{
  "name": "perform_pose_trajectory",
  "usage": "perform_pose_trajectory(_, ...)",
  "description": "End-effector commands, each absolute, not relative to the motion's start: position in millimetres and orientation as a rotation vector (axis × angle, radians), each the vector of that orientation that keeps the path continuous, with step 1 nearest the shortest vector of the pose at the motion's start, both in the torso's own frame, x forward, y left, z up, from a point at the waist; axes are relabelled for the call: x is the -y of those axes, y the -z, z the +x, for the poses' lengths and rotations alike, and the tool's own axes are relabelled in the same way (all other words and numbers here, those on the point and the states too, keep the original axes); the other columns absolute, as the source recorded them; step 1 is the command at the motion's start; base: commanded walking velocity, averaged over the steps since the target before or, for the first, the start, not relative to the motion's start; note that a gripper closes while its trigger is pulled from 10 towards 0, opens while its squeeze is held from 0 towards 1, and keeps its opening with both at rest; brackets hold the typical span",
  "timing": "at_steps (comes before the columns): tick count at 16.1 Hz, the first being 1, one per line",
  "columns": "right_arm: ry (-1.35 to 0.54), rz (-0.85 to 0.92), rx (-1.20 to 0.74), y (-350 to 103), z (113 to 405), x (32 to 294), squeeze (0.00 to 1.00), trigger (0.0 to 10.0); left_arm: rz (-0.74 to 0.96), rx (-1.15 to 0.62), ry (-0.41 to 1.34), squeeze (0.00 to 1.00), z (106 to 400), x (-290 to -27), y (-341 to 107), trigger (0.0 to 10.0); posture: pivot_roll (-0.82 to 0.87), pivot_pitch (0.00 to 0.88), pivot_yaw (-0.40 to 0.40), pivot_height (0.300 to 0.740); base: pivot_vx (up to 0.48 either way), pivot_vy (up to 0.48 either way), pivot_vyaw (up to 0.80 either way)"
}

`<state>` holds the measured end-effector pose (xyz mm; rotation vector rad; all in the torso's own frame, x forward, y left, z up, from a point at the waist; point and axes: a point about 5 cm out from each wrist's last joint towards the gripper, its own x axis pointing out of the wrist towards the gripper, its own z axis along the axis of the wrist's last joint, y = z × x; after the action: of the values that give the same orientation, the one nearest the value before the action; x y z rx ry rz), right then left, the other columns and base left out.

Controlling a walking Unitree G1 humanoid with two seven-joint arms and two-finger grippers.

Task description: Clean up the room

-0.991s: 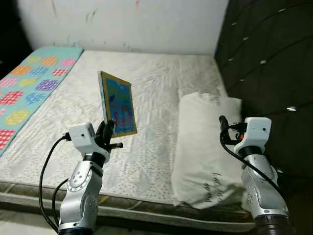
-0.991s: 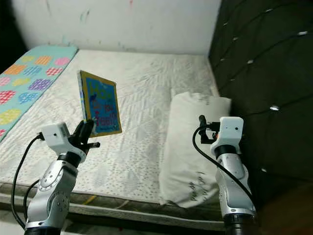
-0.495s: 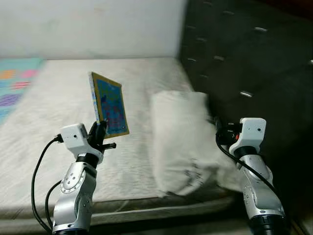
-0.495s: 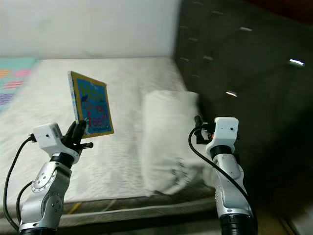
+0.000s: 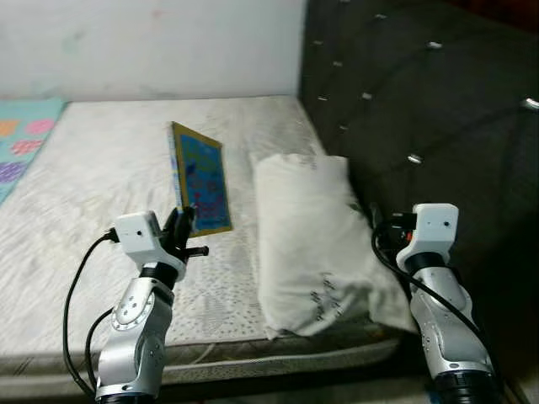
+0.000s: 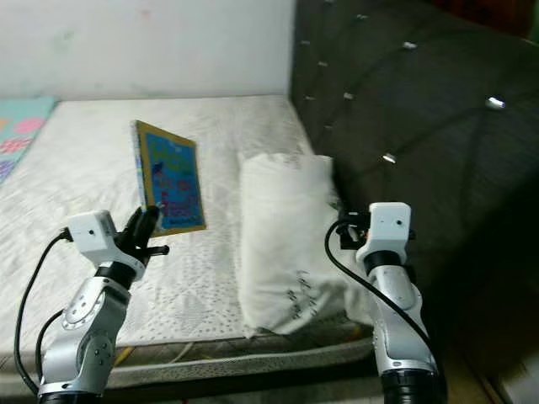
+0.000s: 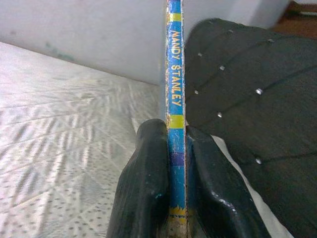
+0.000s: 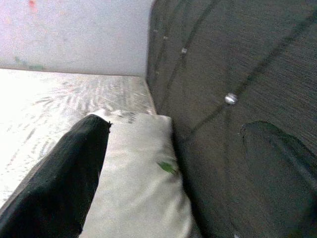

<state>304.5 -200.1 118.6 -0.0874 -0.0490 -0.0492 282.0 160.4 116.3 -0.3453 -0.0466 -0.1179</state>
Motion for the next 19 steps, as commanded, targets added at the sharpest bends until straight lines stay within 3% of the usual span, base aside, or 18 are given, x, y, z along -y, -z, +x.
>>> perform_pose_trajectory(1, 0.032, -0.096, 0.07, -123.6, 306.9, 196.3, 0.0, 10.0, -0.334, 0.114, 0.12, 0.0, 283.5, -164.0, -129.9, 10.0, -0.1, 0.0, 0.02, 0.74, 0.0, 0.0, 0.8)
perform_pose_trajectory(5, 0.021, -0.069, 0.058, -122.0, 300.7, 200.7, 0.0, 10.0, -0.294, 0.104, 0.072, 0.0, 275.8, -172.3, -128.7, 10.0, -0.09, 0.0, 0.013, 0.74, 0.0, 0.0, 0.0)
perform_pose_trajectory(10, -0.048, -0.07, -0.006, -106.5, 267.7, 209.4, 0.0, 10.0, -0.219, 0.045, -0.042, 0.0, 233.4, -207.2, -113.9, 10.0, -0.07, 0.0, -0.012, 0.74, 0.0, 0.0, 0.0)
perform_pose_trajectory(19, -0.081, -0.059, -0.009, -110.7, 271.9, 203.8, 0.0, 10.0, -0.282, 0.042, 0.031, 0.0, 241.8, -192.6, -119.1, 10.0, -0.08, 0.0, -0.004, 0.74, 0.0, 0.0, 0.0)
